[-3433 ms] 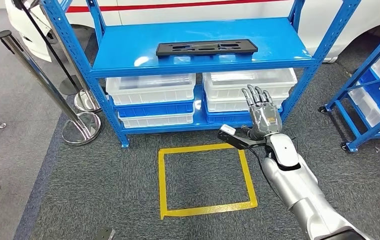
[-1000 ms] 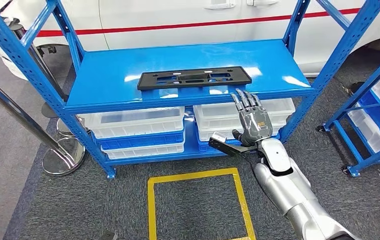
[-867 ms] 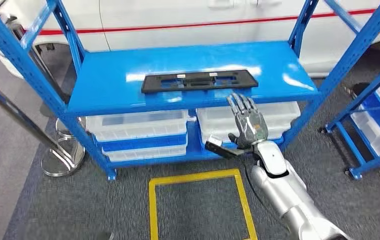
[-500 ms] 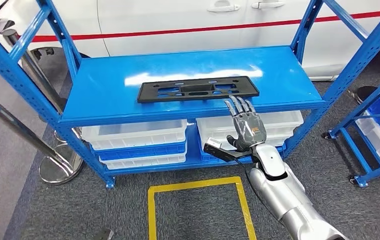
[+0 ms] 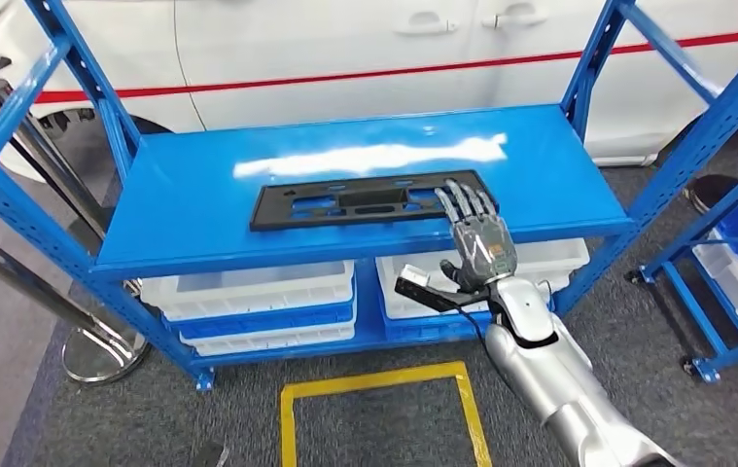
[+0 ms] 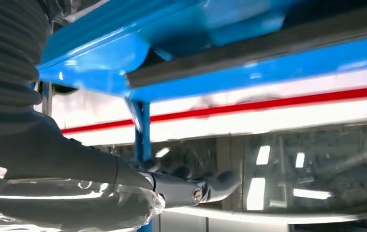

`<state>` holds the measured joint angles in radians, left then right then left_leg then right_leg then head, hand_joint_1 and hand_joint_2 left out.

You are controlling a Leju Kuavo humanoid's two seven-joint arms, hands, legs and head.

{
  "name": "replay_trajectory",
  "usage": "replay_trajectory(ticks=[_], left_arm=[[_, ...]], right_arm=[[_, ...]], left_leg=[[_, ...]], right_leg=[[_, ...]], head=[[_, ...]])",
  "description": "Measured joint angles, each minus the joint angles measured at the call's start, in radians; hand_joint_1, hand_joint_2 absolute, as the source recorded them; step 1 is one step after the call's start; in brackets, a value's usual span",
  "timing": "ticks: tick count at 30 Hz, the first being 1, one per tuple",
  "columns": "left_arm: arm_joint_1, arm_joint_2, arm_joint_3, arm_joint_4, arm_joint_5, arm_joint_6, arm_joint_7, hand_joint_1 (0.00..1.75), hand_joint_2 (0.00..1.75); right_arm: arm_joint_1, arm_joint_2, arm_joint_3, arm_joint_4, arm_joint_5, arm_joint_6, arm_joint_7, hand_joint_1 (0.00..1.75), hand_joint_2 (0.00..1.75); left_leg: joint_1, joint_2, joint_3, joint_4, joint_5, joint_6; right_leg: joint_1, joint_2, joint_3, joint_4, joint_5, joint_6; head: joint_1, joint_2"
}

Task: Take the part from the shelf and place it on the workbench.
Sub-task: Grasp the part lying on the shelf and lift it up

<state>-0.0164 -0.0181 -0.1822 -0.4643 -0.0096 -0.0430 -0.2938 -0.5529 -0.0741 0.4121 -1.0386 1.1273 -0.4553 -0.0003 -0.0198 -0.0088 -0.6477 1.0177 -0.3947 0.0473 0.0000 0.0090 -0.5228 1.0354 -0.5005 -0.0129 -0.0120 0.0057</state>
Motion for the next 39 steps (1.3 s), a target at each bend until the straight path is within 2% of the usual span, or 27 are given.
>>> replay_trajectory(ticks=[2, 4, 7, 8, 9, 10, 11, 12, 13, 14, 17, 19, 20, 22, 23, 24, 25, 27, 28, 29, 30, 31, 33, 35, 37, 38, 39], left_arm=[[0.0, 0.001, 0.0, -0.001, 0.0, 0.0, 0.0, 0.0, 0.0], [-0.003, 0.002, 0.0, -0.002, 0.0, 0.001, 0.0, 0.0, 0.0], [-0.007, 0.003, 0.0, -0.002, 0.0, 0.002, 0.0, 0.0, 0.0], [-0.007, 0.003, 0.0, -0.002, 0.0, 0.002, 0.001, 0.0, 0.0], [-0.006, 0.002, -0.001, -0.002, 0.0, 0.003, 0.002, 0.0, 0.0], [-0.006, 0.002, -0.001, -0.002, 0.0, 0.004, 0.003, 0.0, 0.0], [-0.006, 0.002, -0.001, -0.002, 0.0, 0.004, 0.004, 0.0, 0.0], [-0.007, 0.001, -0.001, -0.002, 0.001, 0.005, 0.005, 0.0, 0.0], [-0.01, 0.001, -0.001, -0.002, 0.001, 0.006, 0.005, 0.0, 0.0], [-0.011, 0.001, -0.001, -0.002, 0.002, 0.006, 0.006, 0.0, 0.0], [-0.014, 0.002, -0.001, -0.002, 0.001, 0.007, 0.008, 0.0, 0.0], [-0.016, 0.002, -0.001, -0.002, -0.002, 0.004, 0.004, 0.0, 0.0], [-0.017, 0.002, -0.002, -0.002, -0.005, 0.001, 0.002, 0.0, 0.0], [-0.018, 0.002, -0.005, -0.002, -0.007, -0.004, -0.002, 0.0, 0.0], [-0.018, 0.002, -0.005, -0.002, -0.005, -0.006, -0.003, 0.0, 0.0], [-0.017, 0.002, -0.006, -0.002, -0.002, -0.007, -0.003, 0.0, 0.0], [-0.017, 0.002, -0.006, -0.002, 0.001, -0.008, -0.003, 0.0, 0.0], [-0.018, 0.003, -0.006, -0.002, 0.003, -0.007, -0.004, 0.0, 0.0], [-0.02, 0.004, -0.006, -0.002, 0.003, -0.005, -0.004, 0.0, 0.0], [-0.021, 0.004, -0.006, -0.002, 0.003, -0.002, -0.005, 0.0, 0.0], [-0.022, 0.004, -0.006, -0.002, 0.002, 0.001, -0.005, 0.0, 0.0], [-0.023, 0.005, -0.006, -0.003, 0.001, 0.004, -0.005, 0.0, 0.0], [-0.026, 0.006, -0.006, -0.005, -0.001, 0.009, -0.006, 0.0, 0.0], [-0.033, 0.006, -0.006, -0.007, -0.001, 0.011, -0.006, 0.0, 0.0], [-0.039, 0.007, -0.006, -0.008, -0.002, 0.012, -0.006, 0.0, 0.0], [-0.04, 0.007, -0.005, -0.008, -0.002, 0.012, -0.006, 0.0, 0.0], [-0.04, 0.007, -0.005, -0.008, -0.002, 0.012, -0.006, 0.0, 0.0]], right_arm=[[0.001, 0.001, 0.0, 0.0, 0.0, 0.0, 0.0, 0.0, 1.75], [-0.003, 0.001, 0.0, 0.0, -0.001, -0.001, 0.0, 0.0, 1.75], [-0.002, 0.001, 0.0, 0.002, -0.006, -0.004, 0.0, 0.0, 1.75], [0.001, 0.001, 0.001, 0.002, -0.009, -0.004, 0.0, 0.0, 1.75], [0.003, 0.001, 0.001, 0.003, -0.011, -0.005, 0.0, 0.0, 1.75], [0.003, 0.001, 0.001, 0.004, -0.012, -0.006, 0.0, 0.0, 1.75], [0.003, 0.001, 0.001, 0.004, -0.013, -0.006, 0.0, 0.0, 1.75], [0.002, 0.001, 0.001, 0.004, -0.013, -0.006, 0.0, 0.0, 1.75], [0.002, 0.001, 0.001, 0.005, -0.014, -0.006, 0.0, 0.0, 1.75], [0.002, 0.002, 0.001, 0.006, -0.014, -0.007, 0.0, 0.0, 1.75], [0.002, 0.005, 0.002, 0.008, -0.014, -0.007, -0.002, 0.0, 1.75], [-0.001, 0.008, 0.005, 0.008, -0.014, -0.007, -0.006, 0.0, 1.75], [-0.002, 0.011, 0.007, 0.008, -0.014, -0.006, -0.008, 0.0, 1.75], [-0.002, 0.017, 0.014, 0.008, -0.014, -0.006, -0.011, 0.0, 1.75], [-0.001, 0.018, 0.017, 0.008, -0.014, -0.006, -0.011, 0.0, 1.75], [0.001, 0.019, 0.019, 0.008, -0.014, -0.006, -0.011, 0.0, 1.75], [0.002, 0.02, 0.022, 0.008, -0.015, -0.006, -0.01, 0.0, 1.75], [0.003, 0.021, 0.026, 0.008, -0.015, -0.005, -0.01, 0.0, 1.75], [0.002, 0.021, 0.027, 0.007, -0.015, -0.005, -0.01, 0.0, 1.75], [0.002, 0.021, 0.028, 0.007, -0.015, -0.003, -0.01, 0.0, 1.75], [0.002, 0.022, 0.029, 0.007, -0.014, 0.001, -0.01, 0.0, 1.75], [0.002, 0.022, 0.031, 0.007, -0.013, 0.005, -0.011, 0.0, 1.75], [-0.001, 0.022, 0.038, 0.007, -0.01, 0.011, -0.013, 0.0, 1.75], [-0.005, 0.021, 0.044, 0.007, -0.008, 0.014, -0.016, 0.0, 1.75], [-0.004, 0.02, 0.049, 0.008, -0.008, 0.017, -0.018, 0.0, 1.75], [-0.001, 0.019, 0.052, 0.009, -0.008, 0.018, -0.019, 0.0, 1.75], [0.001, 0.019, 0.054, 0.01, -0.008, 0.018, -0.019, 0.0, 1.75]], left_leg=[[-0.002, 0.0, 0.025, -0.018, -0.001, 0.011], [0.001, 0.0, 0.051, -0.029, -0.002, 0.02], [0.003, 0.0, 0.068, -0.03, -0.016, 0.025], [0.004, -0.001, 0.074, -0.029, -0.022, 0.024], [0.005, -0.002, 0.081, -0.027, -0.03, 0.022], [0.006, -0.003, 0.09, -0.025, -0.039, 0.019], [0.007, -0.004, 0.098, -0.022, -0.048, 0.015], [0.007, -0.004, 0.105, -0.017, -0.058, 0.01], [0.007, -0.004, 0.108, -0.013, -0.066, 0.004], [0.007, -0.004, 0.108, -0.011, -0.073, -0.002], [0.007, -0.003, 0.107, 0.0, -0.08, -0.019], [0.01, -0.001, 0.089, 0.046, -0.101, -0.029], [0.013, 0.0, 0.063, 0.096, -0.124, -0.033], [0.017, 0.001, -0.01, 0.221, -0.176, -0.04], [0.019, 0.001, -0.04, 0.262, -0.187, -0.043], [0.02, 0.001, -0.056, 0.274, -0.181, -0.045], [0.021, 0.001, -0.053, 0.246, -0.153, -0.045], [0.021, 0.002, -0.005, 0.112, -0.07, -0.038], [0.018, 0.002, 0.018, 0.05, -0.047, -0.033], [0.016, 0.002, 0.034, 0.012, -0.037, -0.027], [0.013, 0.002, 0.039, -0.002, -0.038, -0.022], [0.01, 0.002, 0.04, -0.003, -0.039, -0.018], [0.016, 0.002, 0.05, -0.017, -0.02, -0.008], [0.021, 0.004, 0.059, -0.029, -0.011, 0.001], [0.019, 0.005, 0.059, -0.03, -0.012, 0.006], [0.018, 0.004, 0.059, -0.029, -0.014, 0.007], [0.018, 0.004, 0.059, -0.028, -0.015, 0.007]], right_leg=[[-0.005, -0.001, 0.004, 0.017, 0.004, 0.012], [-0.007, -0.003, -0.019, 0.07, -0.011, 0.02], [-0.013, -0.003, -0.123, 0.216, -0.08, 0.032], [-0.015, -0.004, -0.152, 0.24, -0.094, 0.037], [-0.017, -0.004, -0.167, 0.234, -0.089, 0.04], [-0.019, -0.005, -0.166, 0.197, -0.059, 0.043], [-0.021, -0.005, -0.153, 0.136, -0.008, 0.044], [-0.021, -0.007, -0.14, 0.078, 0.039, 0.042], [-0.019, -0.008, -0.131, 0.032, 0.071, 0.038], [-0.017, -0.008, -0.127, 0.007, 0.092, 0.031], [-0.014, -0.006, -0.122, -0.004, 0.092, 0.006], [-0.015, -0.006, -0.109, -0.008, 0.085, -0.007], [-0.014, -0.007, -0.103, -0.008, 0.082, -0.011], [-0.012, -0.008, -0.095, -0.007, 0.078, -0.016], [-0.012, -0.008, -0.093, -0.007, 0.076, -0.016], [-0.011, -0.008, -0.091, -0.007, 0.074, -0.016], [-0.011, -0.007, -0.088, -0.007, 0.071, -0.015], [-0.011, -0.007, -0.08, -0.007, 0.066, -0.011], [-0.011, -0.007, -0.077, -0.007, 0.064, -0.007], [-0.01, -0.007, -0.077, -0.007, 0.063, -0.002], [-0.01, -0.007, -0.077, -0.007, 0.061, 0.003], [-0.01, -0.007, -0.077, -0.008, 0.06, 0.009], [-0.01, -0.008, -0.076, 0.0, 0.051, 0.021], [-0.009, -0.008, -0.102, 0.061, 0.013, 0.029], [-0.011, -0.008, -0.165, 0.184, -0.045, 0.034], [-0.012, -0.008, -0.195, 0.238, -0.061, 0.036], [-0.013, -0.009, -0.211, 0.261, -0.058, 0.037]], head=[[0.0, 0.0], [0.0, 0.0], [0.0, 0.0], [0.001, 0.0], [0.0, 0.0], [0.001, 0.0], [0.001, 0.0], [0.0, 0.0], [0.001, 0.0], [0.001, 0.0], [0.001, 0.0], [0.001, 0.0], [0.001, 0.0], [0.001, 0.0], [0.001, 0.0], [0.001, 0.0], [0.001, 0.0], [0.001, 0.0], [0.001, 0.0], [0.001, 0.0], [0.001, 0.0], [0.001, 0.0], [0.001, 0.0], [0.001, 0.0], [0.002, 0.0], [0.002, 0.0], [0.002, 0.0]])
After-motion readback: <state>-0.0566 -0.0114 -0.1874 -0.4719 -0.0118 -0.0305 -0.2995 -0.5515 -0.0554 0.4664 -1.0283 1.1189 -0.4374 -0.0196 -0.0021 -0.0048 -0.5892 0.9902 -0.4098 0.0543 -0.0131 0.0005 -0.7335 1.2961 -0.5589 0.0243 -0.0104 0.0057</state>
